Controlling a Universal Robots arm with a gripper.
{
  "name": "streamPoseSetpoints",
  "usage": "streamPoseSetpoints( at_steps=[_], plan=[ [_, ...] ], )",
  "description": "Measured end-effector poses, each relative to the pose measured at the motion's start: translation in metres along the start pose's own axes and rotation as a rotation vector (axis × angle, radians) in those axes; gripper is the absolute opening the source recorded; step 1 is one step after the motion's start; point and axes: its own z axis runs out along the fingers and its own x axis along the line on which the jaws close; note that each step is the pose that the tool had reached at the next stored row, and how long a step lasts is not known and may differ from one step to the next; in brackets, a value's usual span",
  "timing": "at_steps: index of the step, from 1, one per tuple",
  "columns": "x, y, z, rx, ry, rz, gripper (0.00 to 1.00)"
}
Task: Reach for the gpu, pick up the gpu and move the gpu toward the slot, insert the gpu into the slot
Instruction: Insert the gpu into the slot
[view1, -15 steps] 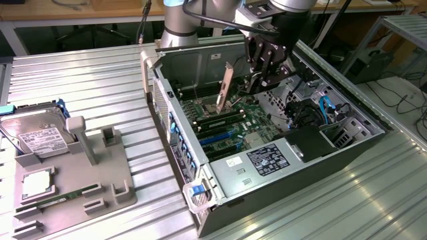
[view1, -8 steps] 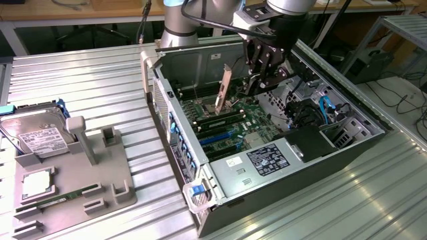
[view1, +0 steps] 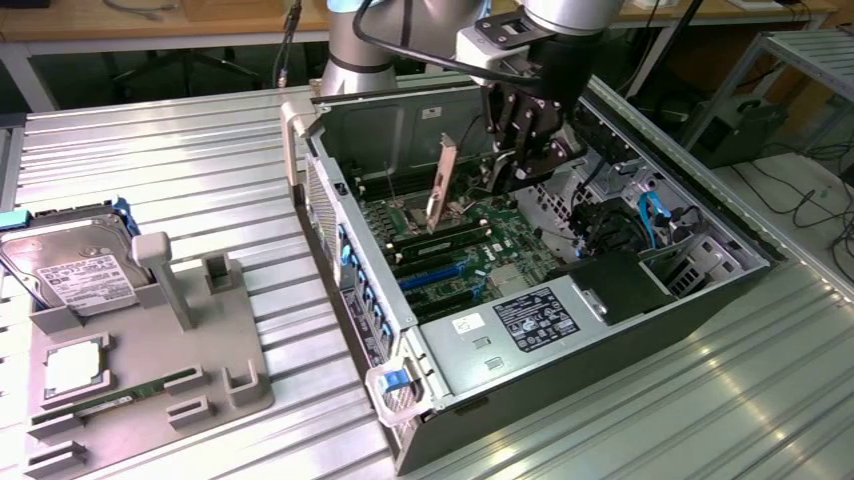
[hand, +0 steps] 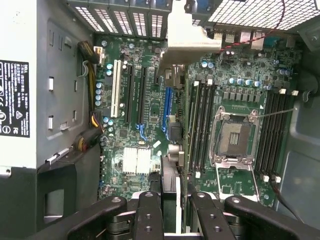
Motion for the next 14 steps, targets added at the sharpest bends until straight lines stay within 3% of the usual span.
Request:
streamPoseSetpoints(
  at_steps=[14],
  plan=[
    [-0.002, 0.0121, 0.0169, 0.0002, 0.0025, 0.041, 0.27]
  ],
)
